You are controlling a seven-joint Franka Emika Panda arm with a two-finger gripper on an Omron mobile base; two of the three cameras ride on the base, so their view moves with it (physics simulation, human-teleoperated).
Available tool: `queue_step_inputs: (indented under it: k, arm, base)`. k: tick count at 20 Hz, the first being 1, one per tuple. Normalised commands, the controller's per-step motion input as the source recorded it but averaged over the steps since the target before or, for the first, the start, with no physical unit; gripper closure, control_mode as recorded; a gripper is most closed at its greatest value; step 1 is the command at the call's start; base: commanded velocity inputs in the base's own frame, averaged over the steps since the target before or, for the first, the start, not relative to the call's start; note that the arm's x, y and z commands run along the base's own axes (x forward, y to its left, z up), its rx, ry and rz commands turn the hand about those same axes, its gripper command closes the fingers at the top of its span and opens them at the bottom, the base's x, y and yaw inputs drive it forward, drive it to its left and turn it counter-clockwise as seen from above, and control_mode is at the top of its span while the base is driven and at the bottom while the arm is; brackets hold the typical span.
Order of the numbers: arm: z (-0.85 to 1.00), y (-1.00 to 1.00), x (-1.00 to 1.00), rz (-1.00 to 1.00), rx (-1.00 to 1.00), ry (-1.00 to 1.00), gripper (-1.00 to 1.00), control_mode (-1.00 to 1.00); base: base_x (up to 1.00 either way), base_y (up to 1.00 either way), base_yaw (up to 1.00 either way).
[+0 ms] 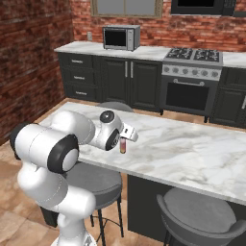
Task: Place the large bottle from the dining counter next to the other large bottle outside the sink, and place the small bottle from the dining counter next to the other small bottle inside the sink.
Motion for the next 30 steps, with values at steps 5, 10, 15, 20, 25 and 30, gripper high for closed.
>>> queue_step_inputs:
  k: [5, 10, 15, 20, 25, 30]
  arm:
    - [-0.07, -0.09, 0.10, 0.00, 0.00, 0.00, -1.00, -1.00]
    - [-0.10, -0.02, 0.09, 0.00, 0.00, 0.00, -1.00, -1.00]
    - [-0.10, 0.00, 0.09, 0.00, 0.00, 0.00, -1.00, -1.00]
    - [-0.07, 0.00, 0.10, 0.00, 0.00, 0.00, -1.00, -1.00]
    - [-0.04, 0.00, 0.14, 0.00, 0.00, 0.00, 1.00, -1.00]
    - [-0.06, 0.00, 0.01, 0.00, 0.00, 0.00, 1.00, -1.00]
  base:
    - [0.00, 0.00, 0.00]
    - [0.00, 0.00, 0.00]
    - [0.00, 0.00, 0.00]
    - [0.00, 0.00, 0.00]
    - [0.00, 0.00, 0.00]
    - [0.00, 0.00, 0.00]
